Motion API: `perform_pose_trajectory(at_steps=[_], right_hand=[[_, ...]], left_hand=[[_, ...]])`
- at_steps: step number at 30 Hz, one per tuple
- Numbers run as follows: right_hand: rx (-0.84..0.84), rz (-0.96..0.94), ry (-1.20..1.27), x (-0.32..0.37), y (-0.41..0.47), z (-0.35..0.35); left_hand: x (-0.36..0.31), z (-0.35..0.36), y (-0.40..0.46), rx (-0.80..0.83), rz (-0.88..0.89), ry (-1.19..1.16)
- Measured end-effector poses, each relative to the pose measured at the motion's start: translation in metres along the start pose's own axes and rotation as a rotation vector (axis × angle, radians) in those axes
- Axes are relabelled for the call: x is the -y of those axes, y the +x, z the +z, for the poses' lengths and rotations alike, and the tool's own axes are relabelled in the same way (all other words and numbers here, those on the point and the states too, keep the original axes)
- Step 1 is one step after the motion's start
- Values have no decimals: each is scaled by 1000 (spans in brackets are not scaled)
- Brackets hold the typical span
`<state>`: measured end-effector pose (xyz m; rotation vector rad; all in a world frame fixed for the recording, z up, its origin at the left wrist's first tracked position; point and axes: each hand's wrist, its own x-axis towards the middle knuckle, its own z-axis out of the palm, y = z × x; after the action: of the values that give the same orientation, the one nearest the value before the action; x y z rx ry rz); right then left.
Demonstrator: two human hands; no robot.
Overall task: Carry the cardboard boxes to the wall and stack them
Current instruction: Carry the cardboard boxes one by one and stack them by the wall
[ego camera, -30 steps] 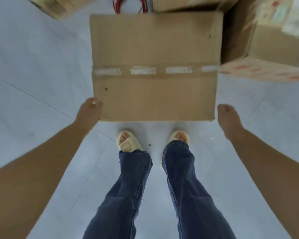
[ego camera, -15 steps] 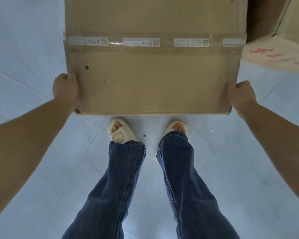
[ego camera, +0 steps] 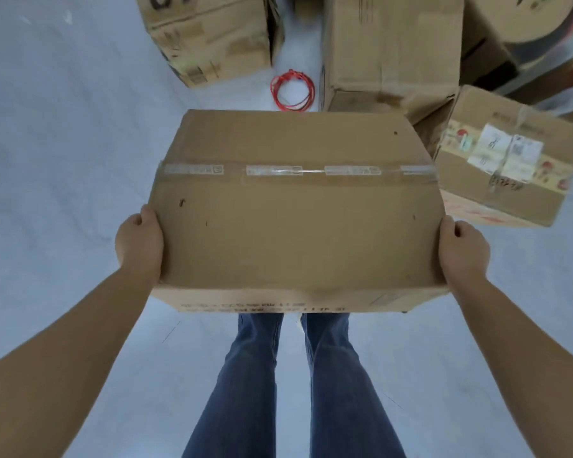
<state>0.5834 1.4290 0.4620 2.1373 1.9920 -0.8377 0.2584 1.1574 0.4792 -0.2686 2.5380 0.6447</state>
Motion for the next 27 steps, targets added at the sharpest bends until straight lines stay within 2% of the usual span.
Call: perform_pose_trajectory(at_steps=[8,14,20,27], right_hand=[[-24,-243,158,44,-66,-98],[-40,-592,191,78,-101,-159],[91,-909,170,141,-157,-178],[324,-1171,100,172,-268,-149]], left_hand=[[15,-120,-110,-127,-89,-284],[67,-170,-215,-302,-193,-550],[143,-186,-300,-525,-403,-808],[238,-208,-394,-748,-574,-971]])
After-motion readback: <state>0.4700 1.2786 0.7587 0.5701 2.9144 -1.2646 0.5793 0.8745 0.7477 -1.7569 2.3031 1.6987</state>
